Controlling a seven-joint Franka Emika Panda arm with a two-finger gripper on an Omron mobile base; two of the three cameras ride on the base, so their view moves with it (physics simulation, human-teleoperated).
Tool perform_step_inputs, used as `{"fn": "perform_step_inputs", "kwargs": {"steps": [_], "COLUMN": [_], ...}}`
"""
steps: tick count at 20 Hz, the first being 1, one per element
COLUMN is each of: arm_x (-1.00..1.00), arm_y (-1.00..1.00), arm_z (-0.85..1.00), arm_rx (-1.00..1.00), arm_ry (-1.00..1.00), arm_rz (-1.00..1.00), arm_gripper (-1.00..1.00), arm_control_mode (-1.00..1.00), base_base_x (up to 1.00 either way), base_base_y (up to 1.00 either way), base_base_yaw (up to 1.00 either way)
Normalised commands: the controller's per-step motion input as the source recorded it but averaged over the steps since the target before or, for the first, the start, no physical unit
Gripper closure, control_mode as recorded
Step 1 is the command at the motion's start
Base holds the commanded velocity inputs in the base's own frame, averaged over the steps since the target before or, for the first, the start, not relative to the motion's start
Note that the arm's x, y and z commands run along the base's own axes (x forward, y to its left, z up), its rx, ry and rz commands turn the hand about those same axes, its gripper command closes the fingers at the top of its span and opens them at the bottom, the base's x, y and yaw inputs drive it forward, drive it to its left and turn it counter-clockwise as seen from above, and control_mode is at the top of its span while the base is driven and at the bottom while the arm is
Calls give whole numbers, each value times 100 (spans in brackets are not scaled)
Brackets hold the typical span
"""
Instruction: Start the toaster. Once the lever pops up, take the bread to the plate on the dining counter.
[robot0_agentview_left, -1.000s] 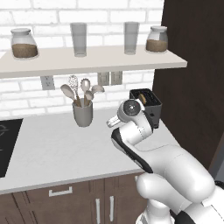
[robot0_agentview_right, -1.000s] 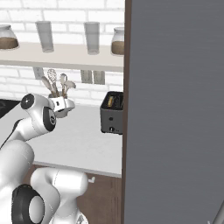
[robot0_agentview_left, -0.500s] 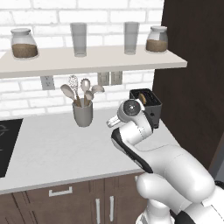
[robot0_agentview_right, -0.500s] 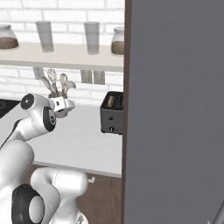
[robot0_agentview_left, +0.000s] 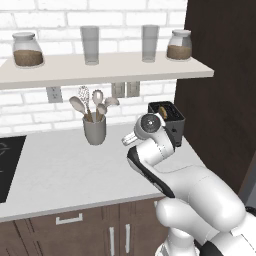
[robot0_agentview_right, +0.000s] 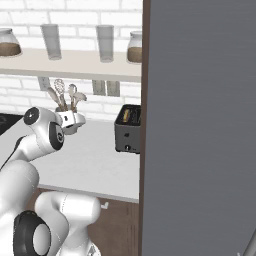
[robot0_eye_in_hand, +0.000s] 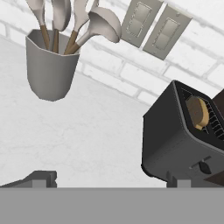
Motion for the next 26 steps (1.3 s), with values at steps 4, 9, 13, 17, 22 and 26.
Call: {"fn": "perform_step_inputs", "kwargs": {"steps": [4,9,13,17,22,26], "arm_x": [0,0,0,0,0,0], "arm_y": [0,0,0,0,0,0], "arm_z": [0,0,0,0,0,0], "arm_rx": [0,0,0,0,0,0], "arm_ry": [0,0,0,0,0,0], "arm_rz": [0,0,0,0,0,0], "arm_gripper": [-100,-100,-100,-100,-100,-100], "arm_control_mode": [-100,-100,-100,-100,-100,-100], "base_base_x": [0,0,0,0,0,0], "base_base_y": [0,0,0,0,0,0], "base_base_yaw": [0,0,0,0,0,0]}}
